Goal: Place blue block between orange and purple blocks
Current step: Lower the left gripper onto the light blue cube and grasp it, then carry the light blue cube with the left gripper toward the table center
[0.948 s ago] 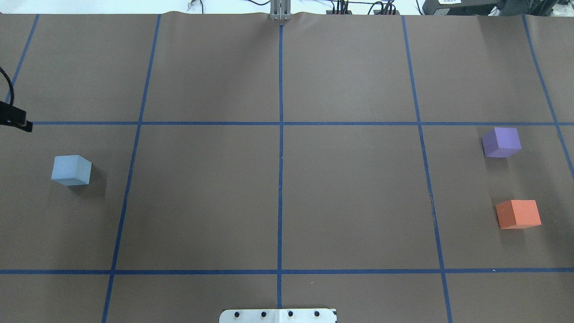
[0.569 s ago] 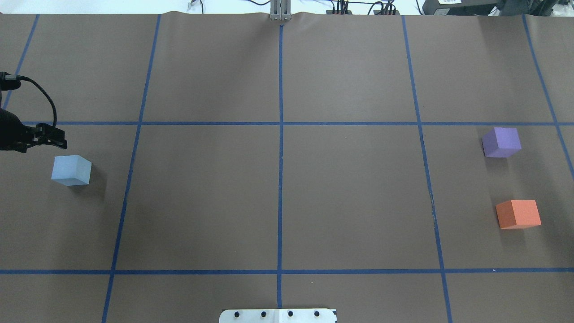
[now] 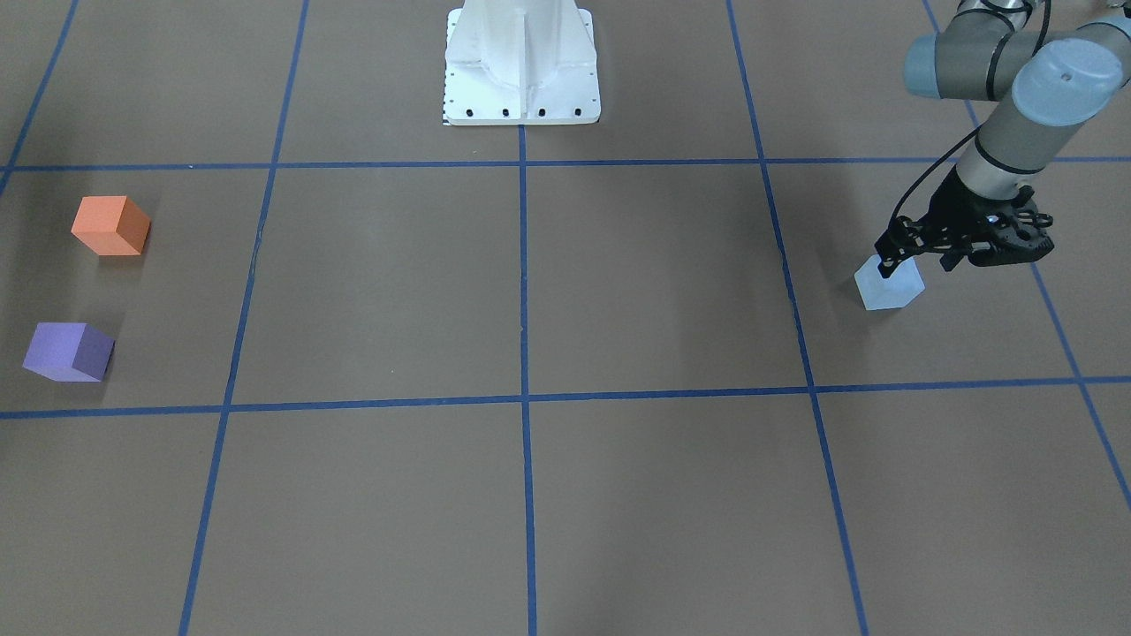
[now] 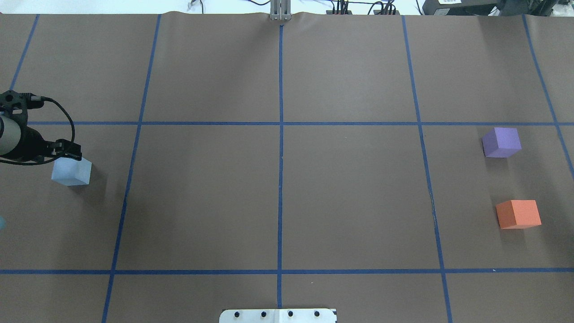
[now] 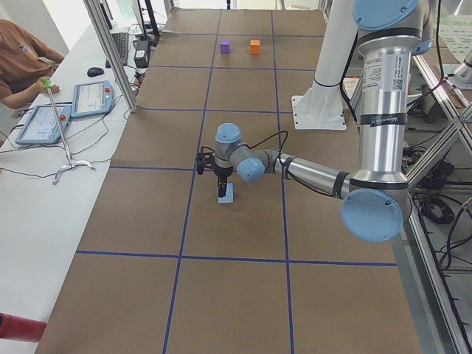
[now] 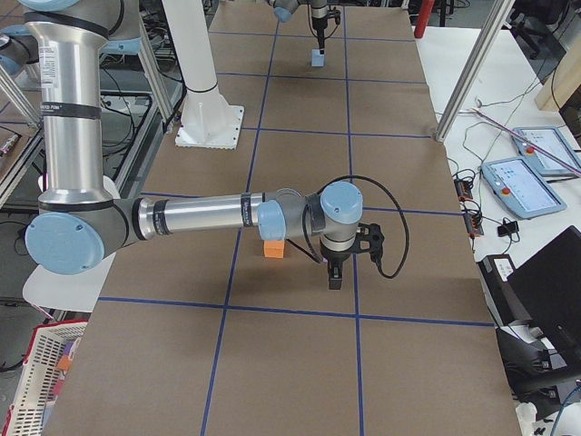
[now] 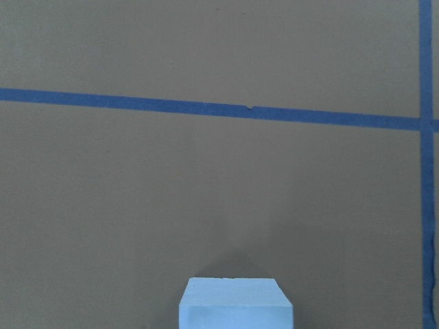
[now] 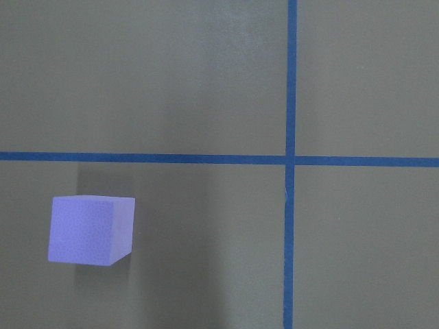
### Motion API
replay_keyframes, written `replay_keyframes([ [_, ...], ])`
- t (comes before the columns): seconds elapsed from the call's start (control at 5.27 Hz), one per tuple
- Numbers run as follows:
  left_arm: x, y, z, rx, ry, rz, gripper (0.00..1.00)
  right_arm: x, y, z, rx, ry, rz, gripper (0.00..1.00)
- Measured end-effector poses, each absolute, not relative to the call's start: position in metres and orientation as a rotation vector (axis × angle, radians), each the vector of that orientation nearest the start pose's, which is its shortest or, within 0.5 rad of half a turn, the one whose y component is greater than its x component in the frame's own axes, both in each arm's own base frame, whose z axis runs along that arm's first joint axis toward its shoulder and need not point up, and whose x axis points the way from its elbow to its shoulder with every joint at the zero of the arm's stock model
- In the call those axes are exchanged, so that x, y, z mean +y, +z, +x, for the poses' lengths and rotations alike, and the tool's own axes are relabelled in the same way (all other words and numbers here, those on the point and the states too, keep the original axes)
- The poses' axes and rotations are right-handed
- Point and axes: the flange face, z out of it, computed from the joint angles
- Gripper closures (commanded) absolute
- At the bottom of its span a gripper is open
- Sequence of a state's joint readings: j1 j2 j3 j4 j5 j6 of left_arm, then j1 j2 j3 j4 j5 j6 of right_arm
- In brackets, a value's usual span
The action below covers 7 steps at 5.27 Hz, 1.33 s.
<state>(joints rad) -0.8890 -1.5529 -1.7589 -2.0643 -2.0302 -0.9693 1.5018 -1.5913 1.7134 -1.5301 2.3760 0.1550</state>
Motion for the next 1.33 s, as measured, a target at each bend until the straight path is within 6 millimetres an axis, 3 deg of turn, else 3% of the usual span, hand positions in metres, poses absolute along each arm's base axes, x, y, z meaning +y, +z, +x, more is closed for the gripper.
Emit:
replay_keyframes([
  [0.38,-0.449,0.546,0.273,0.773,-0.09,0.1,0.01,-0.494,0.592,0.028,-0.813,0.015,0.063,0.0],
  [0.57,-0.443,0.552,0.284,0.768,-0.072,0.086,0.73,-0.493,0.593,0.028,-0.812,0.015,0.062,0.0],
  [0.76,-0.439,0.556,0.291,0.764,-0.063,0.074,1.0,-0.494,0.593,0.028,-0.812,0.015,0.062,0.0],
  [1.14,-0.439,0.544,0.286,0.772,-0.069,0.061,1.0,-0.494,0.589,0.027,-0.821,0.014,0.066,0.0],
  [1.33,-0.447,0.509,0.281,0.766,-0.087,0.057,1.0,-0.494,0.586,0.027,-0.827,0.012,0.07,0.0],
])
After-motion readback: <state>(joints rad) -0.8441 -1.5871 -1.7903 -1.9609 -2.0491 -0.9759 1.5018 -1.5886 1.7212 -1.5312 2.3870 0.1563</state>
